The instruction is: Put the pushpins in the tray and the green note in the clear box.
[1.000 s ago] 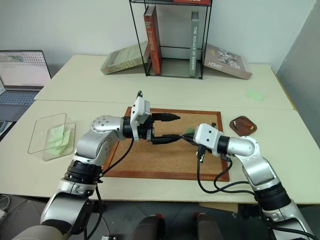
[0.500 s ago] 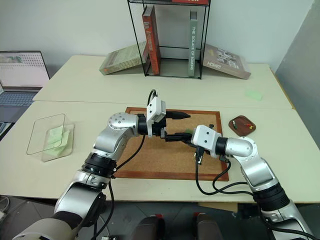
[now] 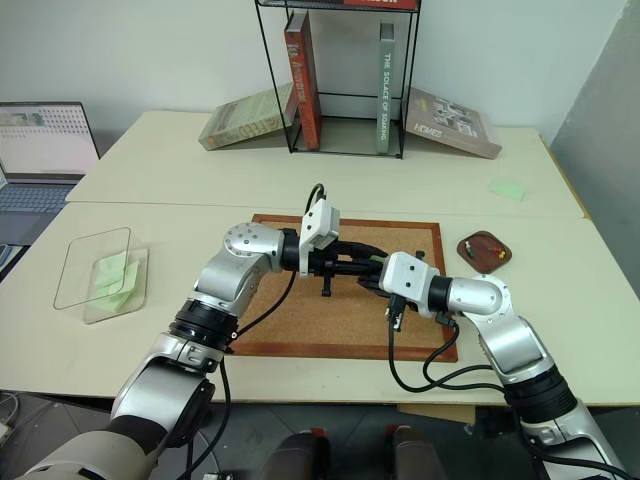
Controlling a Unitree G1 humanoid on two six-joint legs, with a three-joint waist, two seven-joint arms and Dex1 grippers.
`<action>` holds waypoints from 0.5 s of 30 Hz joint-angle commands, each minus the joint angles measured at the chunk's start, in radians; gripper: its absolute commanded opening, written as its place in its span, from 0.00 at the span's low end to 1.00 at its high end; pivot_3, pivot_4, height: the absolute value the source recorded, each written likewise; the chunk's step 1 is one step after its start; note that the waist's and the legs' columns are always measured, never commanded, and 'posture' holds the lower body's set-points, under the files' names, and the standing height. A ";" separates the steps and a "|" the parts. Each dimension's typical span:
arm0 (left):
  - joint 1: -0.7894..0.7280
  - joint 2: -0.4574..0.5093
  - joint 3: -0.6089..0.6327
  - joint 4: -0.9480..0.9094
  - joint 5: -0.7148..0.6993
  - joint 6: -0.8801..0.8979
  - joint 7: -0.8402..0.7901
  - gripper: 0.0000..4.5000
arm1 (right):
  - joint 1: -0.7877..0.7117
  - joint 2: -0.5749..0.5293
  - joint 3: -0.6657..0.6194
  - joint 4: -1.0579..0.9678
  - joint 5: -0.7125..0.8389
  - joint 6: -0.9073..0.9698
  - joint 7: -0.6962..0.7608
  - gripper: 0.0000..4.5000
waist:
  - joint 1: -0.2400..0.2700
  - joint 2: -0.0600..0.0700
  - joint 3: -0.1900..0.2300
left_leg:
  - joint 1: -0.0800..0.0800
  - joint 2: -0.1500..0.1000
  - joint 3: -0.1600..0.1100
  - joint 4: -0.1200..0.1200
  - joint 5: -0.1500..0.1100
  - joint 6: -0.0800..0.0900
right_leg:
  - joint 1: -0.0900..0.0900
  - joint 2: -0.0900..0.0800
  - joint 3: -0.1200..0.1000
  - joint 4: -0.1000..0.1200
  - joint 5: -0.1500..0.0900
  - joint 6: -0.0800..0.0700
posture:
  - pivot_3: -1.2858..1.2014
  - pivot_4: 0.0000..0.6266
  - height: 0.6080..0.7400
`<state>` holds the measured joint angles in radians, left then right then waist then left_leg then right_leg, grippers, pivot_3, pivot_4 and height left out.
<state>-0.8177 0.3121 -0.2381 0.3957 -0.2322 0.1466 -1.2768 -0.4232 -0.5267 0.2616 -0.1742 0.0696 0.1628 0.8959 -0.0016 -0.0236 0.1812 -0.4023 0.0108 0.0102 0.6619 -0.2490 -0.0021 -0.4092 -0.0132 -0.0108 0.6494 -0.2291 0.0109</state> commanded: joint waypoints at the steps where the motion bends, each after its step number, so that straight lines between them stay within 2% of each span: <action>1: 0.003 0.001 -0.029 -0.013 0.021 0.002 -0.016 0.02 | -0.034 0.008 -0.016 -0.041 0.013 -0.024 -0.001 0.00 | 0.000 0.000 0.000 | 0.000 0.000 0.000 0.000 0.000 0.000 | 0.000 0.000 0.000 0.000 0.000 0.000 | 0.52 0.24 1.00; 15: 0.018 -0.017 0.014 0.086 0.049 -0.047 0.084 0.02 | -0.006 -0.002 -0.059 -0.102 0.041 -0.100 -0.008 0.00 | 0.000 0.000 0.000 | 0.000 0.000 0.000 0.000 0.000 0.000 | 0.000 0.000 0.000 0.000 0.000 0.000 | 0.52 0.24 1.00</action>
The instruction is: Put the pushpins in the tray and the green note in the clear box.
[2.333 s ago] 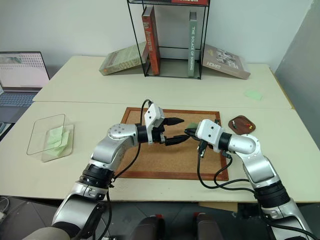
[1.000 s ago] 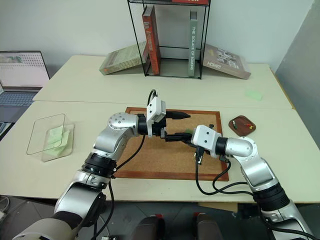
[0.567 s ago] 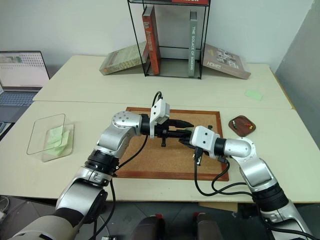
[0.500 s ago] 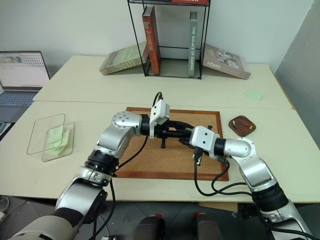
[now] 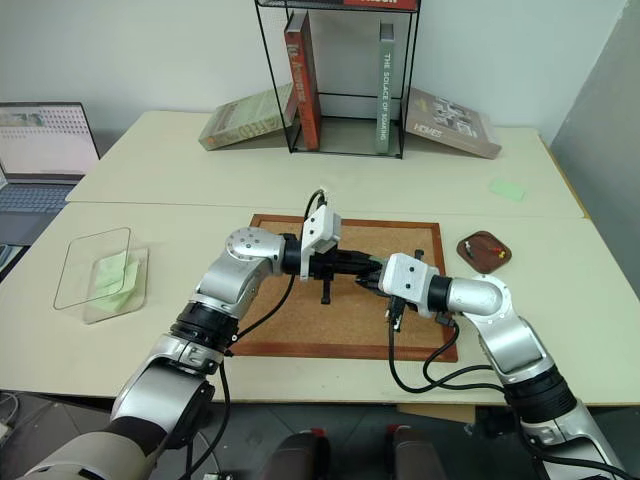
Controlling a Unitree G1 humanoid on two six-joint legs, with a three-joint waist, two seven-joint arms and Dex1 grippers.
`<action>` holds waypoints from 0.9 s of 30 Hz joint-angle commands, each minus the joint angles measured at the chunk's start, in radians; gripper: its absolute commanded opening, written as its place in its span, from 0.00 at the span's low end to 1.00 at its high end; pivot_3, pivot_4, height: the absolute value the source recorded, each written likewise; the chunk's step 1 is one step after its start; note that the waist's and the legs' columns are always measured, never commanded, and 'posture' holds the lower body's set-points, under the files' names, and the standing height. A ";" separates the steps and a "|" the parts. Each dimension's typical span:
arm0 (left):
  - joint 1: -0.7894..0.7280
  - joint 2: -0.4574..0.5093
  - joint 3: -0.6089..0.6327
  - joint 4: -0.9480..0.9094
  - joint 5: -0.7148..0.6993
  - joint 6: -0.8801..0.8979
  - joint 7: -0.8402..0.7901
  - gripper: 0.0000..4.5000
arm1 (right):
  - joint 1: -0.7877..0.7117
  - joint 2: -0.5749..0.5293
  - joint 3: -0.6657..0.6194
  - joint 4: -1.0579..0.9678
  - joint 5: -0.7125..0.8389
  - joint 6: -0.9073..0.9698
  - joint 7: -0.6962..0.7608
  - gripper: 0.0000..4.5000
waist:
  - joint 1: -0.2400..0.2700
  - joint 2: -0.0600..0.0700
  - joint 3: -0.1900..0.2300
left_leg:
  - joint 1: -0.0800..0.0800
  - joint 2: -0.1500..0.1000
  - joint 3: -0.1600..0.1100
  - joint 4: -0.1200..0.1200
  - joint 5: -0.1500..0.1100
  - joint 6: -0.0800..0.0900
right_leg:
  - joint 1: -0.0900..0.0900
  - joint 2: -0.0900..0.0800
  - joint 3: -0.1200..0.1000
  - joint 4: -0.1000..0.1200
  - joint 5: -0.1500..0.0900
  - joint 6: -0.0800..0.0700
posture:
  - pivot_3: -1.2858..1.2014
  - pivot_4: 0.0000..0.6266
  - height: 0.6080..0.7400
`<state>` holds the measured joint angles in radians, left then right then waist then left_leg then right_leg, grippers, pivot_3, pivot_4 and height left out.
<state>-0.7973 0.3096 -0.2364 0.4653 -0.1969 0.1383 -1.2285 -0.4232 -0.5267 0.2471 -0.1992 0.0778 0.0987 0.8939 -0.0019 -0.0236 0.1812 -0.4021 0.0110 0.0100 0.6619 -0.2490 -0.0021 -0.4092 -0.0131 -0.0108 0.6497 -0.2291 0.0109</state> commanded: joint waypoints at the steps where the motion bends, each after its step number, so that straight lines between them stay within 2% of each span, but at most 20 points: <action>1: -0.004 -0.020 0.018 0.026 0.017 -0.048 0.049 0.02 | -0.002 -0.002 -0.046 -0.089 0.037 -0.035 -0.006 0.00 | 0.001 0.000 0.000 | 0.000 0.000 0.000 0.000 0.000 0.000 | 0.000 0.000 0.000 0.000 0.000 0.000 | 0.52 0.24 1.00; 11: -0.003 -0.046 0.056 0.039 0.009 -0.088 0.139 0.02 | 0.007 -0.003 -0.087 -0.164 0.066 0.006 -0.040 0.00 | 0.001 0.000 0.000 | 0.000 0.000 0.000 0.000 0.000 0.000 | 0.000 0.000 0.000 0.000 0.000 0.000 | 0.52 0.24 1.00; 17: 0.042 -0.016 0.130 -0.114 -0.061 0.020 0.182 0.02 | 0.060 -0.059 -0.241 -0.117 0.116 0.091 -0.088 0.00 | 0.001 0.000 0.000 | 0.000 0.000 0.000 0.000 0.000 0.000 | 0.000 -0.001 0.000 0.000 0.000 0.000 | 0.52 0.24 1.00; 22: 0.104 0.026 0.167 -0.253 -0.085 0.082 0.225 0.02 | 0.083 -0.097 -0.316 0.031 0.070 0.098 -0.158 0.00 | 0.001 0.000 0.000 | 0.000 0.000 0.000 0.000 0.000 0.000 | 0.001 -0.005 0.001 0.000 0.000 0.000 | 0.52 0.24 1.00; 27: 0.146 0.038 0.182 -0.385 -0.111 0.145 0.269 0.02 | 0.016 -0.111 -0.316 0.274 -0.012 0.101 -0.255 0.00 | 0.000 0.000 0.000 | 0.002 0.000 0.001 0.000 0.000 0.000 | 0.001 -0.005 0.001 0.001 0.000 0.000 | 0.52 0.24 1.00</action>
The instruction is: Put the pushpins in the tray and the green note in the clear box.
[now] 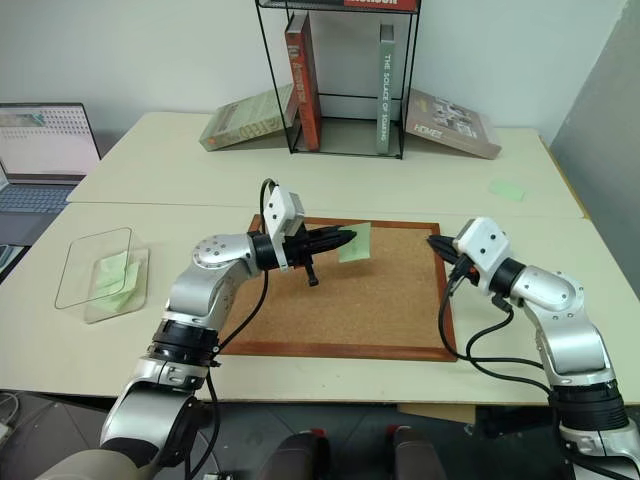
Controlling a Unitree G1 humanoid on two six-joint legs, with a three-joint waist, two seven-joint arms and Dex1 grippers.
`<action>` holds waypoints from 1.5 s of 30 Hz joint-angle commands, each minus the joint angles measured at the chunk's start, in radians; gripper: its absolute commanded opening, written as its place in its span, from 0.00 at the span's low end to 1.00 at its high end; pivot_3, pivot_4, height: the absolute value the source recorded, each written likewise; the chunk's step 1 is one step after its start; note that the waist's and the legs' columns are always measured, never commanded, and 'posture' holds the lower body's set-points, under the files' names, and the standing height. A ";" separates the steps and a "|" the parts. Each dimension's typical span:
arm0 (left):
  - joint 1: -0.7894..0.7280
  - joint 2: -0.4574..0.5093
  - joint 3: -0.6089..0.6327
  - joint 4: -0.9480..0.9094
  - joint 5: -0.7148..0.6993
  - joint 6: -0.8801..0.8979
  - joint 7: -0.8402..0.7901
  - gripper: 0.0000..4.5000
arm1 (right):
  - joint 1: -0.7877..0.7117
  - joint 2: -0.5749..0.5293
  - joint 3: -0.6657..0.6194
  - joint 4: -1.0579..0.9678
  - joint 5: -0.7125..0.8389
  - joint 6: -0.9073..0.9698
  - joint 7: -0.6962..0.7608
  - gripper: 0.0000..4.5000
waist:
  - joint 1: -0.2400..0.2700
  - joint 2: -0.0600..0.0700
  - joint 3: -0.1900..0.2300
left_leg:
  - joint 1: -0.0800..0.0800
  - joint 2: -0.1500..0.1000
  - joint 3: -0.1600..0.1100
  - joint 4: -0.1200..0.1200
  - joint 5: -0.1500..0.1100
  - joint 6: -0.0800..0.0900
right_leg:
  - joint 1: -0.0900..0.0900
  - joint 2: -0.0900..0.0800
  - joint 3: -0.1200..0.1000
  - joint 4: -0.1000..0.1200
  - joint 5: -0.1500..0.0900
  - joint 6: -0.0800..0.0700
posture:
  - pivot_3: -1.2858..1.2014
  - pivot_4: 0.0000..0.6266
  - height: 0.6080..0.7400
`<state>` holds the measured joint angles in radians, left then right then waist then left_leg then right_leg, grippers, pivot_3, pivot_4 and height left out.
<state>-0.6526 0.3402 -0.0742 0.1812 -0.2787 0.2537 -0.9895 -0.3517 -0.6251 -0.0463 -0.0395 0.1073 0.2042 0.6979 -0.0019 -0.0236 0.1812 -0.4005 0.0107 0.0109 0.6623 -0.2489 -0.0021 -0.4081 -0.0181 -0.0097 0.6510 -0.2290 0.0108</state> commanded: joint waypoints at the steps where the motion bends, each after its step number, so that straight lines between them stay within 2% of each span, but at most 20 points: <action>1: 0.004 0.009 0.019 -0.111 -0.030 0.036 0.036 0.02 | -0.067 -0.011 -0.021 0.143 -0.049 -0.007 -0.068 0.00 | 0.000 0.000 0.000 | 0.000 0.000 0.000 0.000 0.000 0.000 | 0.000 0.000 0.000 0.000 0.000 0.000 | 0.52 0.24 1.00; 5: 0.024 0.013 0.010 -0.164 -0.032 0.055 0.058 0.02 | -0.148 -0.014 0.016 0.381 -0.131 -0.068 -0.132 0.00 | -0.002 0.000 0.000 | 0.000 0.000 0.000 0.000 0.000 0.000 | 0.000 0.001 0.000 0.001 0.000 0.000 | 0.52 0.24 1.00; 9: 0.034 0.012 0.003 -0.185 -0.033 0.063 0.071 0.02 | -0.212 0.005 0.029 0.520 -0.158 -0.113 -0.168 0.00 | -0.002 0.000 0.000 | 0.000 -0.001 0.001 0.000 0.000 0.000 | 0.000 0.001 0.001 0.001 0.000 0.000 | 0.52 0.24 1.00; 15: 0.033 0.008 -0.004 -0.191 -0.030 0.062 0.078 0.00 | -0.261 0.011 0.053 0.655 -0.192 -0.166 -0.187 0.25 | -0.003 0.000 0.000 | 0.000 -0.001 0.001 0.000 0.000 0.000 | 0.000 0.001 0.001 0.000 0.000 0.000 | 0.52 0.24 1.00; 24: 0.028 0.010 -0.002 -0.176 -0.032 0.050 0.078 0.00 | -0.276 0.005 0.035 0.658 -0.176 -0.183 -0.188 0.68 | -0.003 0.000 0.000 | 0.000 -0.001 0.001 0.000 0.000 0.000 | 0.000 0.001 0.001 0.000 0.000 0.000 | 0.52 0.24 1.00; 29: 0.015 0.007 0.012 -0.173 -0.033 0.041 0.092 0.00 | -0.276 -0.015 0.005 0.578 -0.161 -0.197 -0.198 0.96 | -0.004 0.000 0.000 | 0.000 -0.001 0.001 0.000 0.000 0.000 | 0.000 0.001 0.002 0.001 0.000 0.000 | 0.52 0.24 1.00; 31: 0.005 0.008 0.026 -0.186 -0.042 0.053 0.107 0.00 | -0.261 -0.037 -0.012 0.491 -0.144 -0.185 -0.176 1.00 | -0.003 0.001 0.000 | 0.000 -0.001 0.001 0.000 0.000 0.000 | 0.000 0.001 0.001 0.001 0.000 0.000 | 0.52 0.24 1.00; 34: -0.005 0.020 0.039 -0.203 -0.052 0.067 0.119 0.00 | -0.243 -0.060 -0.030 0.383 -0.117 -0.138 -0.142 1.00 | -0.002 0.001 0.000 | -0.001 -0.001 0.001 0.000 0.000 0.000 | 0.000 0.001 0.001 0.000 0.000 0.000 | 0.52 0.24 1.00; 37: -0.012 0.059 0.071 -0.242 -0.058 0.100 0.146 0.00 | -0.218 -0.073 -0.042 0.224 -0.014 -0.073 -0.026 1.00 | -0.003 0.000 0.000 | -0.001 -0.001 0.001 -0.001 0.000 0.000 | 0.000 0.001 0.001 0.000 0.000 0.000 | 0.52 0.24 1.00; 41: 0.010 0.159 0.134 -0.277 -0.038 0.150 0.184 0.00 | -0.185 -0.057 0.009 -0.019 0.183 0.058 0.168 1.00 | -0.009 0.001 0.000 | 0.000 0.002 0.000 -0.001 0.000 0.000 | 0.000 0.001 0.001 0.000 0.000 0.000 | 0.52 0.24 1.00; 45: 0.023 0.251 0.198 -0.256 -0.021 0.190 0.235 0.00 | -0.213 -0.023 0.082 -0.133 0.263 0.166 0.234 1.00 | -0.014 0.001 0.000 | 0.001 0.003 -0.002 -0.001 0.000 0.000 | 0.000 0.002 -0.001 0.002 0.000 0.000 | 0.52 0.24 1.00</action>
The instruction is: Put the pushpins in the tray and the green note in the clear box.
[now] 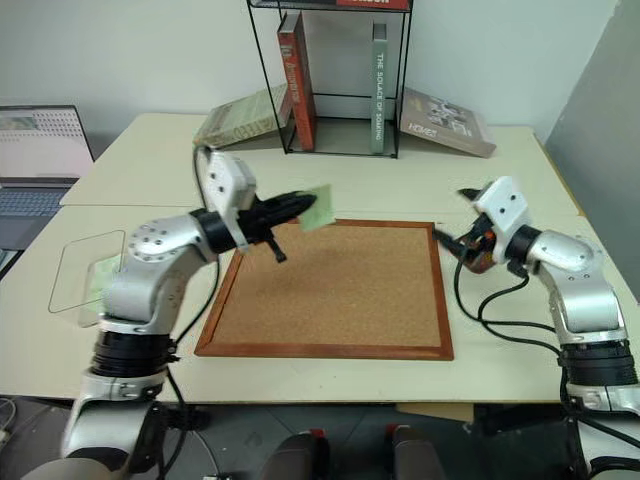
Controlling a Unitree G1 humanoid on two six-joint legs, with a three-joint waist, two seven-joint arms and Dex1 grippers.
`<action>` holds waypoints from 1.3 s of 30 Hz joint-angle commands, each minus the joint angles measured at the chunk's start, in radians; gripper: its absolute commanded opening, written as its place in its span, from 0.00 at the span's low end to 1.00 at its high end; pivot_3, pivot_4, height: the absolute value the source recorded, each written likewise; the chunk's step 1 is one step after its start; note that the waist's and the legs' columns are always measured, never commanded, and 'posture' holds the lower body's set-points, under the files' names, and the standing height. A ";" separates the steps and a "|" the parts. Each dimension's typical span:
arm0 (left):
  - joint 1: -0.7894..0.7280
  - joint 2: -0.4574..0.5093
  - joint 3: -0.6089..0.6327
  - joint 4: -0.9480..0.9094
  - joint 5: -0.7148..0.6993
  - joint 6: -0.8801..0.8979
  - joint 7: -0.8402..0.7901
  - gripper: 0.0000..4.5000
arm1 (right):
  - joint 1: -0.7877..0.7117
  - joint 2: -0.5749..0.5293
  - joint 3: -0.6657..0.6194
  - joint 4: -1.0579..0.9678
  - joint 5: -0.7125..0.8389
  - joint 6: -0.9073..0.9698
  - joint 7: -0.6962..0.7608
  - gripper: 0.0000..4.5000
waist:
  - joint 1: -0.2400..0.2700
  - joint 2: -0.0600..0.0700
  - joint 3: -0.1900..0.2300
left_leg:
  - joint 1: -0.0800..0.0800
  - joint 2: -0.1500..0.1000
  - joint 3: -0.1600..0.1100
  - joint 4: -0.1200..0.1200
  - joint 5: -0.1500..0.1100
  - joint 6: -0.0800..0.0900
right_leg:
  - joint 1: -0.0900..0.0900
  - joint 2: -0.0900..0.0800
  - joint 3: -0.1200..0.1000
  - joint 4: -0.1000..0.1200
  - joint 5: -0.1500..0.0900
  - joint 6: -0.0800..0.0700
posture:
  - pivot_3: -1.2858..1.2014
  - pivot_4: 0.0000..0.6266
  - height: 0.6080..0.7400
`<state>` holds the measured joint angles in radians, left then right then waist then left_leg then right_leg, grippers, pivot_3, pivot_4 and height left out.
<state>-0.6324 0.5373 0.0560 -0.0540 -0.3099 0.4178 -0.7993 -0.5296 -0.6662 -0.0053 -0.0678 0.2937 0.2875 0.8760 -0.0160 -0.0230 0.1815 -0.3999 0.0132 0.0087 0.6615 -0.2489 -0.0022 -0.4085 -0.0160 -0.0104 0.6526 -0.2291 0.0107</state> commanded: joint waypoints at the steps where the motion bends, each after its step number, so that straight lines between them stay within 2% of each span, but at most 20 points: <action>1: 0.005 0.080 0.088 -0.007 0.022 0.035 0.064 0.00 | -0.056 0.037 0.076 -0.122 0.091 0.111 0.075 1.00 | 0.000 0.000 0.000 | 0.000 0.000 0.000 0.000 0.000 0.000 | 0.000 0.000 0.000 0.000 0.000 0.000 | 0.52 0.24 1.00; 8: 0.051 0.260 0.235 0.049 0.087 0.112 0.194 0.00 | -0.198 0.202 0.268 -0.103 0.067 0.181 0.107 1.00 | -0.011 -0.001 0.001 | 0.000 -0.001 0.000 0.001 0.000 0.000 | -0.002 -0.002 0.000 0.004 0.000 -0.001 | 0.52 0.24 1.00; 15: 0.216 0.397 0.369 0.009 0.138 0.175 0.252 0.00 | -0.234 0.300 0.321 -0.047 0.016 0.152 0.083 1.00 | -0.007 -0.002 0.001 | -0.001 -0.002 0.001 0.000 0.000 -0.001 | -0.004 -0.005 0.000 0.005 -0.001 -0.002 | 0.52 0.24 1.00; 18: 0.324 0.452 0.391 0.006 0.199 0.137 0.263 0.00 | -0.239 0.321 0.328 -0.044 0.011 0.150 0.092 1.00 | -0.007 -0.002 0.001 | -0.002 -0.003 0.001 0.000 0.000 -0.001 | -0.005 -0.006 0.000 0.005 -0.001 -0.002 | 0.52 0.24 1.00; 23: 0.428 0.444 0.467 0.044 0.215 0.124 0.302 0.00 | -0.248 0.357 0.343 -0.036 0.006 0.144 0.100 1.00 | -0.007 -0.003 0.001 | -0.001 -0.002 0.001 0.000 0.000 -0.001 | -0.006 -0.006 -0.001 0.007 -0.002 -0.005 | 0.52 0.24 1.00; 34: 0.405 0.362 0.440 0.218 0.223 0.066 0.409 0.00 | -0.256 0.394 0.355 -0.033 0.000 0.144 0.098 1.00 | -0.002 -0.003 0.000 | -0.001 -0.001 0.001 0.000 0.000 -0.001 | -0.008 -0.007 -0.002 0.009 -0.001 -0.010 | 0.52 0.24 1.00; 39: 0.397 0.339 0.439 0.224 0.211 0.072 0.423 0.21 | -0.250 0.394 0.353 -0.042 -0.001 0.152 0.092 1.00 | -0.002 -0.004 0.000 | -0.001 -0.001 0.001 0.000 0.000 -0.001 | -0.008 -0.007 -0.002 0.009 0.000 -0.010 | 0.52 0.24 1.00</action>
<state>-0.2109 0.8708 0.4833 0.1859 -0.0946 0.4958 -0.3874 -0.7610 -0.2737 0.3577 -0.0819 0.2934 0.4468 0.9659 -0.0180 -0.0272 0.1815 -0.4013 0.0121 0.0101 0.6612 -0.2488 -0.0033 -0.4163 -0.0227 -0.0121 0.6614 -0.2295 0.0010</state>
